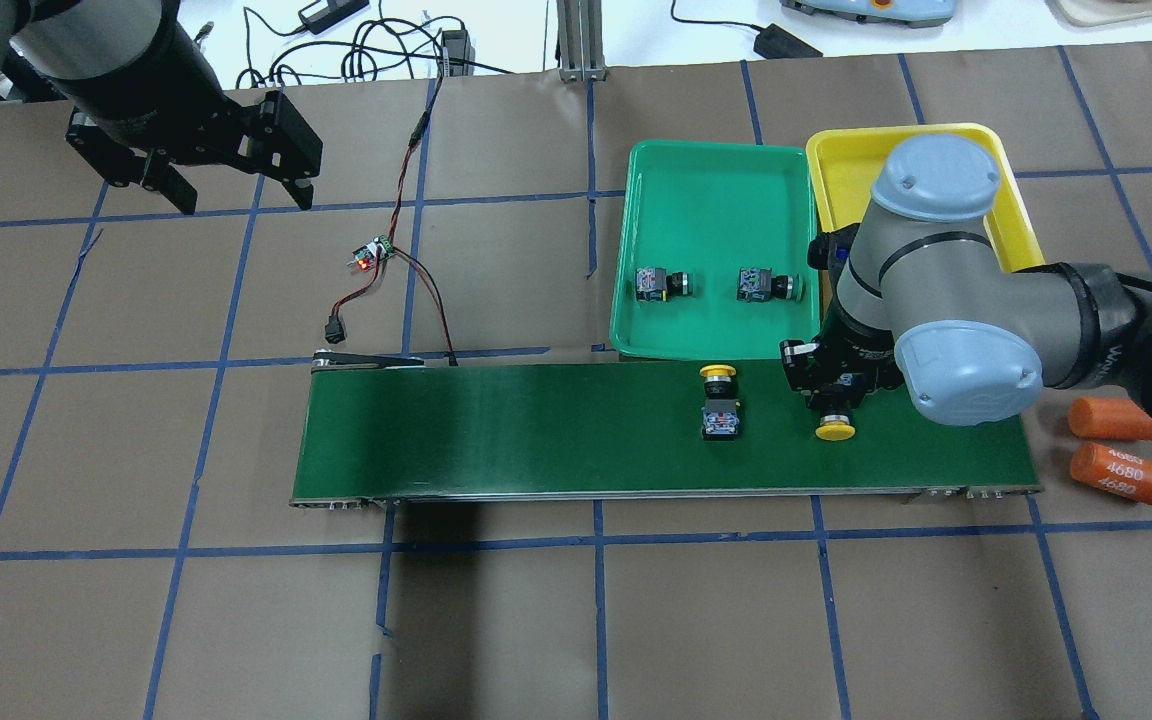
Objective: Sort buttons by color to trays
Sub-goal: 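Grasp the yellow-capped button at the belt end with the right gripper, then carry the yellow-capped button into the yellow tray and open the right gripper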
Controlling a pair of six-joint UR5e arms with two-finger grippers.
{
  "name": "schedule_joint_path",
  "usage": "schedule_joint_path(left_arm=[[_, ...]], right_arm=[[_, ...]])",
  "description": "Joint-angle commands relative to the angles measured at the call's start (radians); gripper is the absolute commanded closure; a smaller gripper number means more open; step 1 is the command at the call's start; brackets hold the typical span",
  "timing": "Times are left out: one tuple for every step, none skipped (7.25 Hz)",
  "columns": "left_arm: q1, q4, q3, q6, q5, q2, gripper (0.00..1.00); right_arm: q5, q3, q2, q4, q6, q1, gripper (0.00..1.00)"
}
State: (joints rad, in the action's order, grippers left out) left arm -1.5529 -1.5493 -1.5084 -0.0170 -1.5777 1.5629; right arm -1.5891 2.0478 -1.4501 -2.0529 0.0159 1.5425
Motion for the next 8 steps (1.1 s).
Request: schedule_joint_path(left_arm=[[0.000, 0.000, 0.001, 0.002, 0.001, 0.000, 0.00], [0.000, 0.000, 0.001, 0.002, 0.001, 0.000, 0.00], [0.000, 0.000, 0.001, 0.002, 0.001, 0.000, 0.00], [0.000, 0.000, 0.001, 0.002, 0.001, 0.000, 0.00], [-0.001, 0.000, 0.001, 0.002, 0.002, 0.000, 0.00], [0.000, 0.002, 0.001, 0.005, 0.002, 0.002, 0.00], [-0.001, -0.001, 0.001, 0.005, 0.001, -0.001, 0.00], [0.000, 0.002, 0.001, 0.006, 0.002, 0.003, 0.00]], right_arm=[[0.004, -0.015, -0.001, -0.012, -0.002, -0.001, 0.98], [0.001, -0.082, 0.011, -0.015, -0.014, -0.002, 0.97], [-0.002, -0.165, 0.066, -0.010, -0.017, -0.004, 0.96], [-0.005, -0.243, 0.132, -0.010, -0.021, -0.013, 0.95], [0.000, -0.329, 0.187, -0.003, -0.033, -0.044, 0.95], [0.009, -0.400, 0.259, -0.003, -0.062, -0.082, 0.94], [0.014, -0.444, 0.314, -0.007, -0.111, -0.116, 0.92], [0.015, -0.481, 0.351, -0.010, -0.170, -0.145, 0.88]])
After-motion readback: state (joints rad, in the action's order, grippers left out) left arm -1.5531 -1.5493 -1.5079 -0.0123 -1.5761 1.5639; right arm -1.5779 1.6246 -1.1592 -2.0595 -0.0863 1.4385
